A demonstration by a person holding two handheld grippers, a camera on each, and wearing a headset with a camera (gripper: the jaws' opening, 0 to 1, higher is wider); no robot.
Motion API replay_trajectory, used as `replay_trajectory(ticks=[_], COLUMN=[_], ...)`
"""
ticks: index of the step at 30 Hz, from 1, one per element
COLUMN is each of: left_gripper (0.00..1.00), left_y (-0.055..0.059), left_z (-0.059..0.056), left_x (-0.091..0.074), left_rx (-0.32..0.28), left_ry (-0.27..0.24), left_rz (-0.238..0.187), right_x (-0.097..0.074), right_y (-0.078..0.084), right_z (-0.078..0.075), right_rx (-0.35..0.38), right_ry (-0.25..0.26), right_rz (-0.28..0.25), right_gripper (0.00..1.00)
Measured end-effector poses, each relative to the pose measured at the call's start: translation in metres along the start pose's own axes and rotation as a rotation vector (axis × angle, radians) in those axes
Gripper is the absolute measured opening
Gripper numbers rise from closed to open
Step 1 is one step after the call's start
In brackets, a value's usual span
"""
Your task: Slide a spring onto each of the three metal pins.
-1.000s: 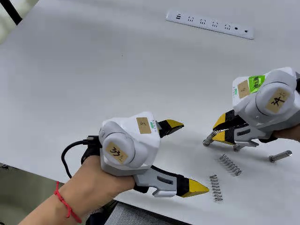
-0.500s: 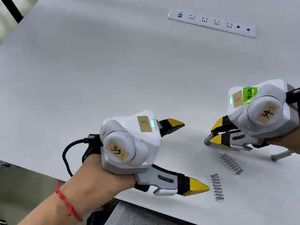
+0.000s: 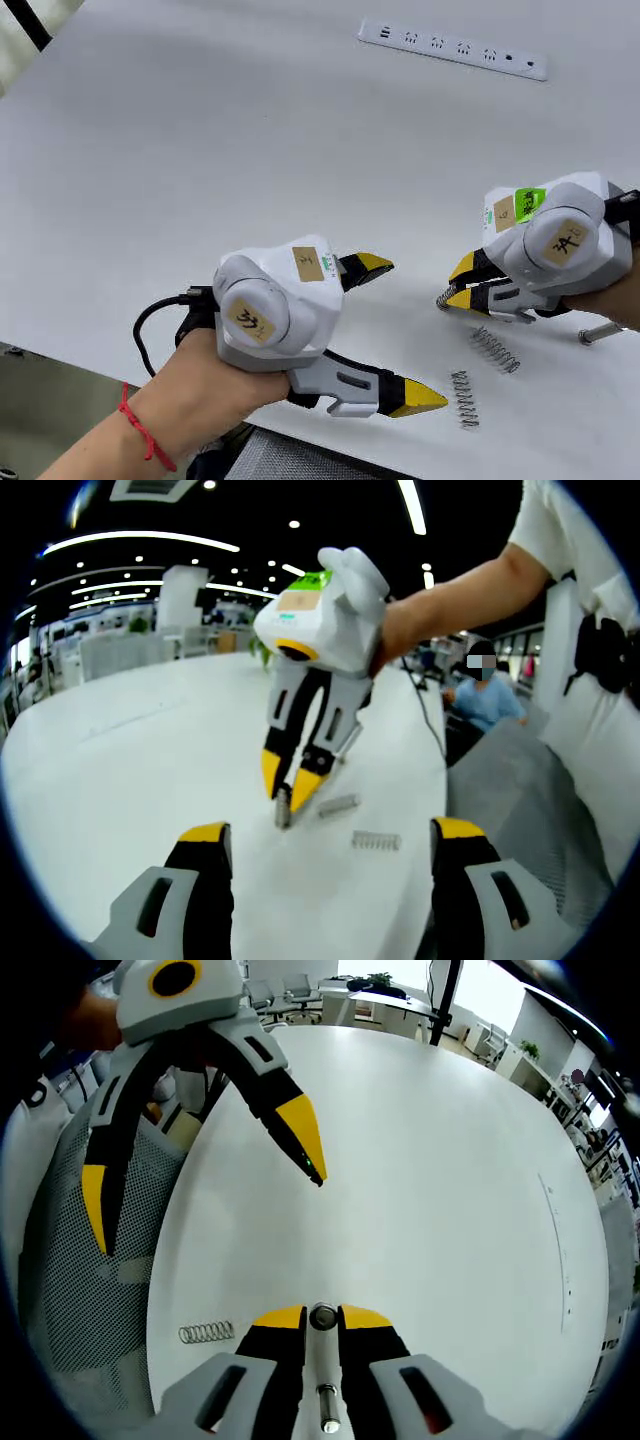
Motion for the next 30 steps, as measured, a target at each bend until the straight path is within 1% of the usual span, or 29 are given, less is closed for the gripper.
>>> replay_trajectory(ticks=[6,12,15,19,24,25,26,27,29,30], left_gripper=[0.82,0.81,0.8,0.79,0.79,0.79,0.78,0.78,0.78,0.78], left_y=[0.0,0.0,-0.001,-0.003,-0.005,-0.005,-0.006,-0.007,-0.008,-0.009], left_z=[-0.001,-0.002,-0.004,-0.006,-0.009,-0.01,-0.011,-0.012,-0.012,-0.014], left_x=[0.0,-0.001,-0.001,-0.002,-0.003,-0.003,-0.004,-0.004,-0.004,-0.005], left_rx=[0.005,0.016,0.024,0.04,0.065,0.069,0.075,0.083,0.093,0.1], left_ry=[0.006,0.014,0.018,0.025,0.034,0.035,0.036,0.038,0.04,0.042], left_rz=[0.006,0.023,0.032,0.047,0.072,0.078,0.082,0.088,0.1,0.106], right_x=[-0.005,-0.018,-0.029,-0.046,-0.071,-0.077,-0.078,-0.083,-0.091,-0.097], right_y=[-0.003,-0.005,-0.007,-0.008,-0.006,-0.004,0.003,0.008,0.012,0.014], right_z=[-0.001,-0.001,0.0,0.003,0.01,0.013,0.009,0.011,0.016,0.021], right_rx=[0.014,0.042,0.071,0.11,0.167,0.182,0.192,0.2,0.208,0.215], right_ry=[0.01,0.036,0.064,0.088,0.134,0.139,0.143,0.154,0.165,0.174], right_rz=[-0.022,-0.062,-0.102,-0.156,-0.237,-0.261,-0.273,-0.284,-0.299,-0.315], right_gripper=[0.17,0.21,0.25,0.28,0.35,0.37,0.38,0.4,0.43,0.44])
Point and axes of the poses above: the centre of the closed fingertips' face, and the gripper's own axes: x roughly forward along the fingers, z roughly to its left, y roughly out of its underside, the point moved 8 cm from there along -x, roughly backward along the fingers, and after that the axes turned 7 degrees about -z, right-handed, at the moved point
